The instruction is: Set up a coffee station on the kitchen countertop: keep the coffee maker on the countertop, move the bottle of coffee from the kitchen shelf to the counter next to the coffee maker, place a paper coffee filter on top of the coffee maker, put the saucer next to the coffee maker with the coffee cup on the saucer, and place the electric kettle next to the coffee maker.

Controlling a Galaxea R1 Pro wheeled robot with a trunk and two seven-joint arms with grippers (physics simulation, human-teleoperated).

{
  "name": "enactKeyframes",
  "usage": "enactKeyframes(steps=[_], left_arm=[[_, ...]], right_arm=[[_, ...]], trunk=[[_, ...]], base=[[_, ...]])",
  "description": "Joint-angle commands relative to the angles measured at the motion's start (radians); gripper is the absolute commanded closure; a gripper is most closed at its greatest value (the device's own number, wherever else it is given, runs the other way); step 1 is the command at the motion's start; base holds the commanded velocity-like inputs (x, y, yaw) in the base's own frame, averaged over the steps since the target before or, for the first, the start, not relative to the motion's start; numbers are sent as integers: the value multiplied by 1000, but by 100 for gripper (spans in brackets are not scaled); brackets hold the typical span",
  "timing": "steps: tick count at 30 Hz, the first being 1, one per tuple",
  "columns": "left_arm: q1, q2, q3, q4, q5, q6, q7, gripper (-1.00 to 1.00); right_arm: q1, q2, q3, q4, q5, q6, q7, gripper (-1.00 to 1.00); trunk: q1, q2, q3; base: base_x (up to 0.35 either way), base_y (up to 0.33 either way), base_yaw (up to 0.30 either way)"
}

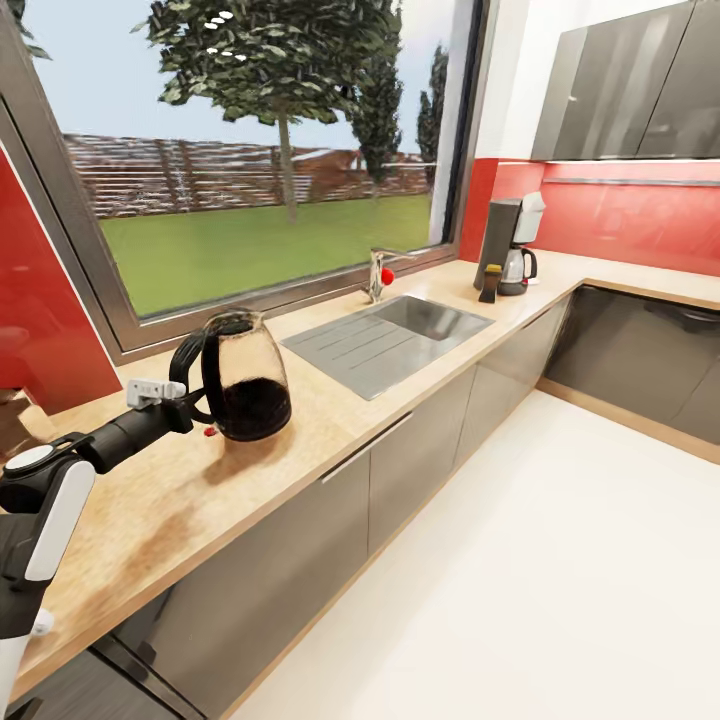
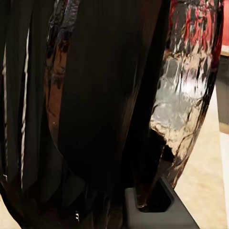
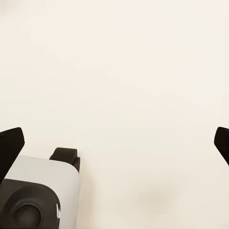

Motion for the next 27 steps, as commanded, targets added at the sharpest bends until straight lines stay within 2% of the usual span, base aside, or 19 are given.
enactKeyframes(steps=[1, 10, 22, 27], left_arm=[[-1, 0, 1, -1, 12, 9, -2, 100], [-1, 0, 1, 1, 14, 9, -1, 100], [-1, 0, 1, 1, 14, 9, 0, 100], [-1, 0, 1, 1, 14, 9, 0, 100]], right_arm=[[-1, 1, -9, 0, 8, -4, 8, -100], [-1, 1, -7, -1, 8, -3, 9, -100], [-1, 1, -6, -1, 8, -3, 9, -100], [-1, 1, -7, -1, 8, -3, 9, -100]], trunk=[[0, -1, -1], [0, -1, -1], [0, -1, -1], [0, -1, -1]], base=[[0, 0, 0], [16, -11, -14], [12, -8, -248], [171, -145, -71]])
